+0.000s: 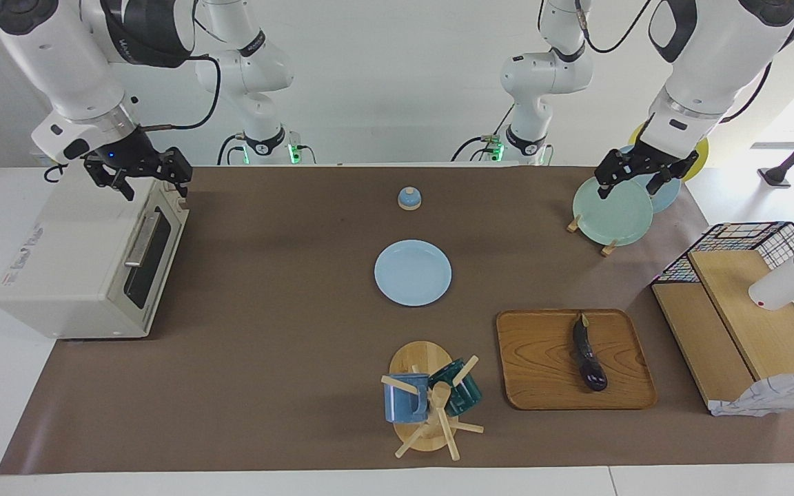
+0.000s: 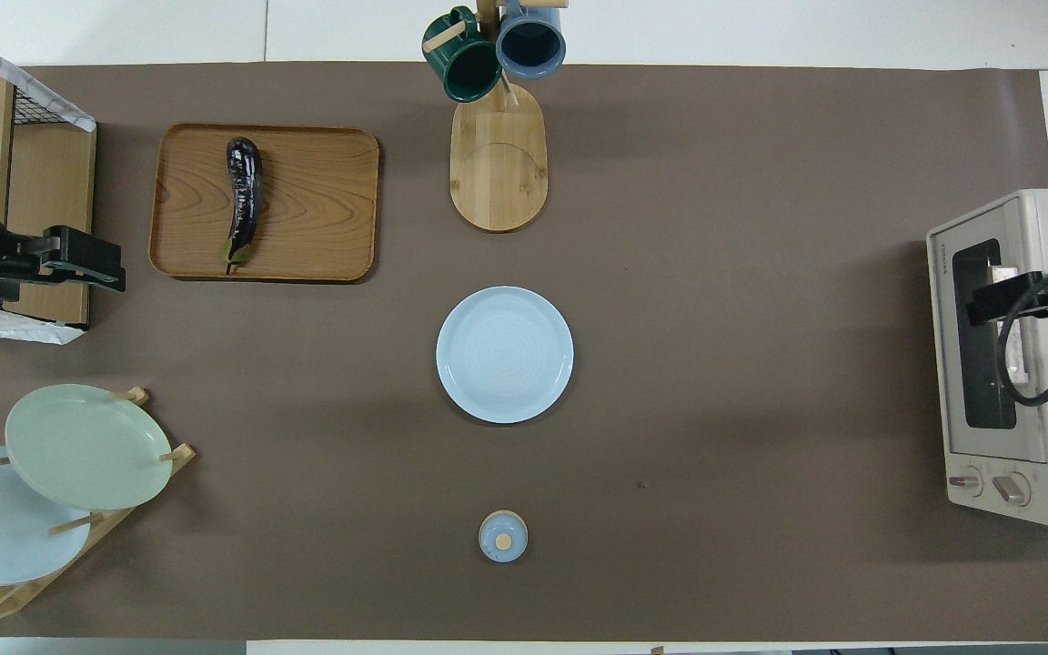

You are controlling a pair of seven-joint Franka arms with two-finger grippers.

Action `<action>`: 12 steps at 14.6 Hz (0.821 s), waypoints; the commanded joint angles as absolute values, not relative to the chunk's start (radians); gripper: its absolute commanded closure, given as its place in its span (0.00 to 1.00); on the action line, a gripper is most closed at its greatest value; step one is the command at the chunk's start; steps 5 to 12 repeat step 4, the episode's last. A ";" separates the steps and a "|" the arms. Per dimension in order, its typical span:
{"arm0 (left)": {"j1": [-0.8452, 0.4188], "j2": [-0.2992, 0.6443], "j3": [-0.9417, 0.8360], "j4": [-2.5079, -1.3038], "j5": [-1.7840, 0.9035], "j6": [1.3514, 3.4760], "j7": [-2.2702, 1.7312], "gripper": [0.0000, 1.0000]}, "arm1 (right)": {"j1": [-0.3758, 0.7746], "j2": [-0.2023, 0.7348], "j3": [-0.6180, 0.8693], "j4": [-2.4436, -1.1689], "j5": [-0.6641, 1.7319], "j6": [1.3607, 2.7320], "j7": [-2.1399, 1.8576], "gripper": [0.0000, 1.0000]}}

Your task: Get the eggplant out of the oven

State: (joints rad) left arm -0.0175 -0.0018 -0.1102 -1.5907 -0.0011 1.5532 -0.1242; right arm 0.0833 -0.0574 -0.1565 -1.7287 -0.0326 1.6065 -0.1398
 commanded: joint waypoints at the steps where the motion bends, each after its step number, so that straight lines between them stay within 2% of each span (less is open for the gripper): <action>1: -0.015 -0.038 -0.106 -1.632 -0.017 1.569 -0.097 0.00 | 0.074 -0.064 -0.153 -1.723 -0.006 1.588 -0.137 0.00; 12: -0.020 -0.037 -0.106 -1.629 -0.017 1.568 -0.095 0.00 | 0.074 -0.064 -0.153 -1.723 -0.006 1.588 -0.135 0.00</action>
